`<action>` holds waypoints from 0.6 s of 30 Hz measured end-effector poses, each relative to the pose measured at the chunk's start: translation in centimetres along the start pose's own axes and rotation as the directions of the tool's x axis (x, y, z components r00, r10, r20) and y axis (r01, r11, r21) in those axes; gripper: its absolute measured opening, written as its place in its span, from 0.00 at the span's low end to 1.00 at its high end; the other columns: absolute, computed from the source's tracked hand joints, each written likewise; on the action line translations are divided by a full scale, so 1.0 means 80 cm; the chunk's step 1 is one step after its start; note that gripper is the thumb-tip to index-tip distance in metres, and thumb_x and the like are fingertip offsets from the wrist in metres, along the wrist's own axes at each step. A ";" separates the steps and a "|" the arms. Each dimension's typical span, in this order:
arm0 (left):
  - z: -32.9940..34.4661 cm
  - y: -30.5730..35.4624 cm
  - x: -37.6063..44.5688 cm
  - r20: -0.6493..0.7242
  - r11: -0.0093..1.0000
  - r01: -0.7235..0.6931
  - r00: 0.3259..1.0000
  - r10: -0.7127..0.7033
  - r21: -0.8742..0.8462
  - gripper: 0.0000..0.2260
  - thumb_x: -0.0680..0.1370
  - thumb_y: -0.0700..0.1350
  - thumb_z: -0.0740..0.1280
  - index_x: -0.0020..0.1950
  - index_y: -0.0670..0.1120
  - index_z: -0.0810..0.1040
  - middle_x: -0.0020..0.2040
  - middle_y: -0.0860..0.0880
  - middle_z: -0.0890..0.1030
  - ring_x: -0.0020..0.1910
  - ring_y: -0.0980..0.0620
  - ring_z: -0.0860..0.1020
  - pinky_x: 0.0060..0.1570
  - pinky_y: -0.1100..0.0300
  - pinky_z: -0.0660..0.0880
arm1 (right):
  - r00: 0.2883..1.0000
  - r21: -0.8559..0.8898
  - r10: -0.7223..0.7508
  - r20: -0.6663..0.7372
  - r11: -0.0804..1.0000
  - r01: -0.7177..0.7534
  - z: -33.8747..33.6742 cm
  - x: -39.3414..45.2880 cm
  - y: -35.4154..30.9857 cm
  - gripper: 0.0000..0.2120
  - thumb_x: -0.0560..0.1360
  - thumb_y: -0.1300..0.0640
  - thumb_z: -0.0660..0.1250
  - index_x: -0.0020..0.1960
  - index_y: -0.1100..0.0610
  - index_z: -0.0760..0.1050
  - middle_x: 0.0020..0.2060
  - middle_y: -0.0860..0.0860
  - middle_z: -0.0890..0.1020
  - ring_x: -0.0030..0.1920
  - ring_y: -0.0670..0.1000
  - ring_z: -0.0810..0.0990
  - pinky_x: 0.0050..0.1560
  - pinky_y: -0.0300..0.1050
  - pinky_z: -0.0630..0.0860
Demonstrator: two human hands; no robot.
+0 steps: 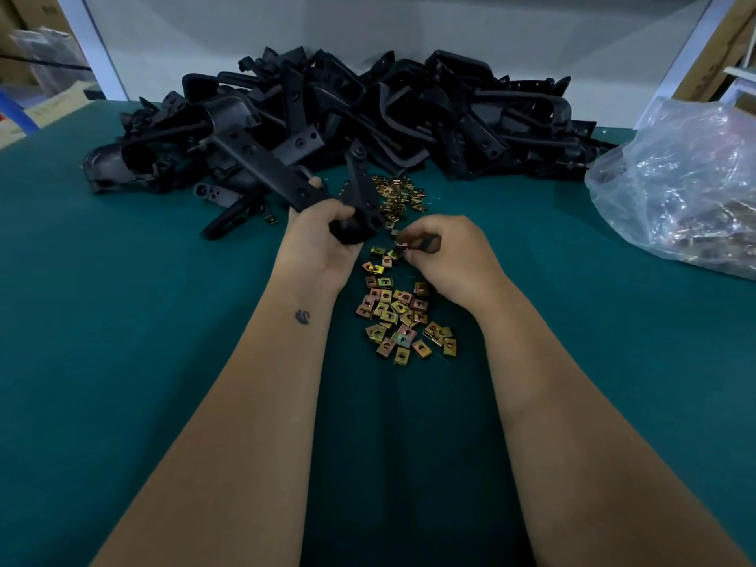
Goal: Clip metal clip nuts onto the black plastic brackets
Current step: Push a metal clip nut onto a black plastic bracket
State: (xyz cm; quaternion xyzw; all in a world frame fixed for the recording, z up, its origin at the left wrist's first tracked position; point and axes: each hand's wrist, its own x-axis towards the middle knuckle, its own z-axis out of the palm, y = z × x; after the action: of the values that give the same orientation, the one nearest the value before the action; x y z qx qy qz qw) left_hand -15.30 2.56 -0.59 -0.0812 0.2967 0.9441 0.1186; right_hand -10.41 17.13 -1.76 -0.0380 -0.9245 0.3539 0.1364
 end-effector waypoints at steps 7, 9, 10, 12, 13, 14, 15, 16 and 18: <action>0.004 -0.001 -0.006 0.084 0.988 0.050 0.994 -0.063 0.149 0.28 0.77 0.32 0.66 0.77 0.40 0.63 0.67 0.39 0.77 0.57 0.44 0.80 0.45 0.53 0.81 | 0.957 0.559 0.126 -0.262 0.828 0.044 0.003 -0.004 -0.021 0.14 0.72 0.68 0.72 0.46 0.48 0.80 0.40 0.45 0.81 0.40 0.37 0.80 0.44 0.30 0.75; 0.005 0.000 -0.008 0.092 0.988 0.051 0.994 -0.065 0.148 0.29 0.77 0.33 0.67 0.77 0.40 0.63 0.66 0.40 0.78 0.55 0.44 0.80 0.46 0.53 0.81 | 0.955 0.665 0.167 -0.246 0.745 0.041 0.004 -0.003 -0.023 0.15 0.71 0.70 0.72 0.46 0.50 0.81 0.40 0.46 0.83 0.41 0.38 0.81 0.45 0.31 0.76; 0.006 -0.001 -0.009 0.095 0.987 0.051 0.993 -0.066 0.152 0.29 0.77 0.33 0.67 0.77 0.40 0.63 0.65 0.40 0.79 0.54 0.45 0.80 0.46 0.54 0.81 | 0.955 0.699 0.184 -0.234 0.714 0.034 0.004 -0.003 -0.023 0.15 0.71 0.71 0.72 0.46 0.51 0.81 0.41 0.46 0.83 0.42 0.40 0.82 0.46 0.32 0.76; 0.006 -0.001 -0.011 0.099 0.986 0.049 0.993 -0.065 0.160 0.29 0.77 0.33 0.67 0.77 0.40 0.63 0.61 0.41 0.80 0.51 0.46 0.81 0.43 0.56 0.81 | 0.952 0.745 0.215 -0.220 0.667 0.022 0.004 -0.002 -0.023 0.14 0.70 0.71 0.73 0.47 0.53 0.82 0.41 0.48 0.85 0.43 0.42 0.83 0.47 0.33 0.77; 0.006 -0.001 -0.011 0.101 0.985 0.049 0.993 -0.066 0.163 0.29 0.77 0.33 0.67 0.77 0.40 0.64 0.59 0.42 0.80 0.50 0.47 0.82 0.42 0.57 0.81 | 0.948 0.761 0.231 -0.221 0.648 0.020 0.004 -0.002 -0.023 0.13 0.70 0.70 0.73 0.47 0.54 0.82 0.41 0.48 0.85 0.43 0.43 0.83 0.47 0.33 0.77; 0.006 -0.001 -0.011 0.104 0.985 0.052 0.992 -0.070 0.167 0.29 0.77 0.33 0.67 0.76 0.40 0.64 0.58 0.42 0.80 0.49 0.47 0.82 0.42 0.57 0.81 | 0.943 0.774 0.245 -0.225 0.633 0.020 0.004 -0.001 -0.022 0.12 0.70 0.70 0.74 0.47 0.55 0.82 0.40 0.48 0.85 0.43 0.43 0.84 0.47 0.33 0.77; 0.006 -0.001 -0.011 0.106 0.983 0.056 0.992 -0.076 0.175 0.29 0.77 0.33 0.67 0.76 0.40 0.64 0.59 0.42 0.80 0.50 0.47 0.82 0.42 0.57 0.81 | 0.939 0.783 0.255 -0.229 0.622 0.022 0.003 -0.001 -0.022 0.12 0.70 0.70 0.74 0.47 0.55 0.82 0.39 0.47 0.85 0.42 0.43 0.84 0.46 0.33 0.77; 0.006 -0.002 -0.011 0.105 0.981 0.061 0.991 -0.082 0.186 0.29 0.77 0.33 0.67 0.77 0.40 0.64 0.60 0.41 0.80 0.51 0.46 0.82 0.42 0.57 0.81 | 0.937 0.790 0.263 -0.231 0.613 0.023 0.003 -0.001 -0.021 0.12 0.70 0.69 0.74 0.47 0.55 0.82 0.39 0.47 0.85 0.42 0.43 0.84 0.46 0.33 0.77; 0.006 -0.002 -0.011 0.107 0.975 0.069 0.990 -0.093 0.209 0.29 0.77 0.33 0.67 0.77 0.40 0.63 0.65 0.40 0.79 0.53 0.46 0.81 0.41 0.56 0.81 | 0.936 0.809 0.270 -0.225 0.587 0.025 0.002 0.000 -0.021 0.11 0.70 0.69 0.74 0.46 0.55 0.82 0.39 0.48 0.85 0.42 0.44 0.83 0.47 0.34 0.77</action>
State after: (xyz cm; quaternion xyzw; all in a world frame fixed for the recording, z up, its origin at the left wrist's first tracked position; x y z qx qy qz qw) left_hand -14.46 2.83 -0.10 -0.0256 0.3812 0.9060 0.1820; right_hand -10.40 15.77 -0.79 -0.0951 -0.6256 0.7281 0.2636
